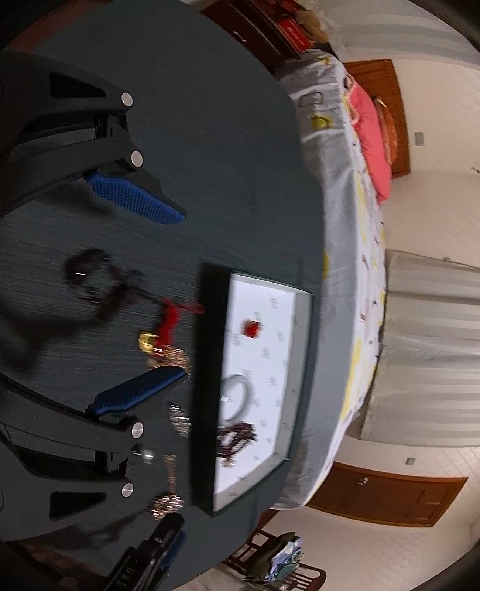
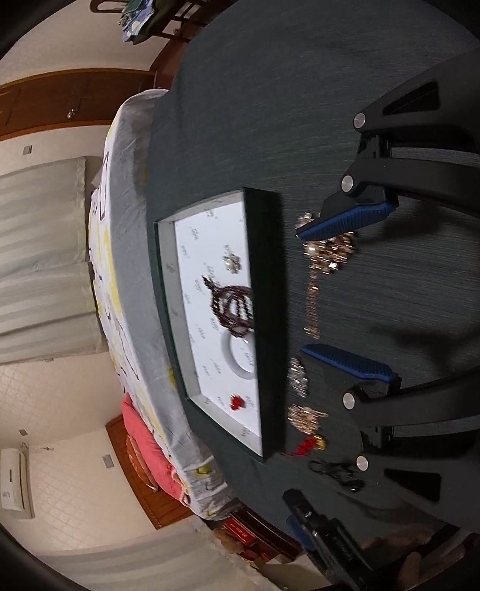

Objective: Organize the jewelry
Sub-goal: 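Grasp the black cord necklace with the left tool while the right tool grasps the pearl ring, then carry the necklace and ring into the box and open both tools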

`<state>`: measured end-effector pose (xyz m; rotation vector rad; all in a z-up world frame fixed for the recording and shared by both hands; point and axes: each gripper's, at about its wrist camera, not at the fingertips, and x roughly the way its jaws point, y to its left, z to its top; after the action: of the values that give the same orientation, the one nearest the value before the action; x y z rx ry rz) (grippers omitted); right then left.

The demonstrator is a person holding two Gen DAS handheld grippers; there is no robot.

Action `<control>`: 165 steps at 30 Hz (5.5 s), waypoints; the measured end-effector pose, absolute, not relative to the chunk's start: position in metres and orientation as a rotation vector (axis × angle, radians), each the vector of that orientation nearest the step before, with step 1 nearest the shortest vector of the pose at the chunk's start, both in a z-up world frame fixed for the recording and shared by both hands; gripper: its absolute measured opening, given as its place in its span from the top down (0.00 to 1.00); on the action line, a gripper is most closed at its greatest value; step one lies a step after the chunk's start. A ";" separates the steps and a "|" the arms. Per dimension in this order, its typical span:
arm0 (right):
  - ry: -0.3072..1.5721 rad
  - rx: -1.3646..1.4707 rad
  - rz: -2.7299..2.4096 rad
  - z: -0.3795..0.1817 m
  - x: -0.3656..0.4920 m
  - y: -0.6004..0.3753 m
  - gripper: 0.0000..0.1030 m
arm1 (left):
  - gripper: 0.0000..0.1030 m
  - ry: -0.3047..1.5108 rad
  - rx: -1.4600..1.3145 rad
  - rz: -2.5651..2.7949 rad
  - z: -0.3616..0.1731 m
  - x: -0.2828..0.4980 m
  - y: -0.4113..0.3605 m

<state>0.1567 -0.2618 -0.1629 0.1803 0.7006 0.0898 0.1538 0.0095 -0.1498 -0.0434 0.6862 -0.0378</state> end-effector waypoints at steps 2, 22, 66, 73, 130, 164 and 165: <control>0.707 0.172 0.099 -0.166 0.150 -0.258 0.45 | 0.26 0.709 -0.053 -0.031 -0.157 0.148 0.011; 0.763 0.163 0.131 -0.188 0.139 -0.245 0.45 | 0.42 0.772 -0.027 -0.034 -0.177 0.166 0.014; 0.874 0.071 0.201 -0.194 0.191 -0.190 0.50 | 0.88 0.785 -0.042 -0.010 -0.176 0.165 0.031; 0.890 0.043 0.191 -0.194 0.201 -0.190 0.66 | 0.88 0.788 -0.057 -0.009 -0.177 0.166 0.034; 0.539 0.110 0.163 -0.066 0.182 -0.252 0.78 | 0.88 0.485 -0.036 -0.215 -0.044 0.176 -0.047; 0.809 0.122 0.034 -0.178 0.343 -0.289 0.78 | 0.88 0.786 0.021 -0.170 -0.163 0.362 -0.079; 0.818 0.122 0.032 -0.179 0.344 -0.289 0.78 | 0.88 0.786 0.022 -0.169 -0.162 0.363 -0.079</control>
<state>0.3442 -0.2890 -0.1792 0.1218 0.8180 0.0321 0.3626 -0.0788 -0.1622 0.0219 0.7861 -0.1686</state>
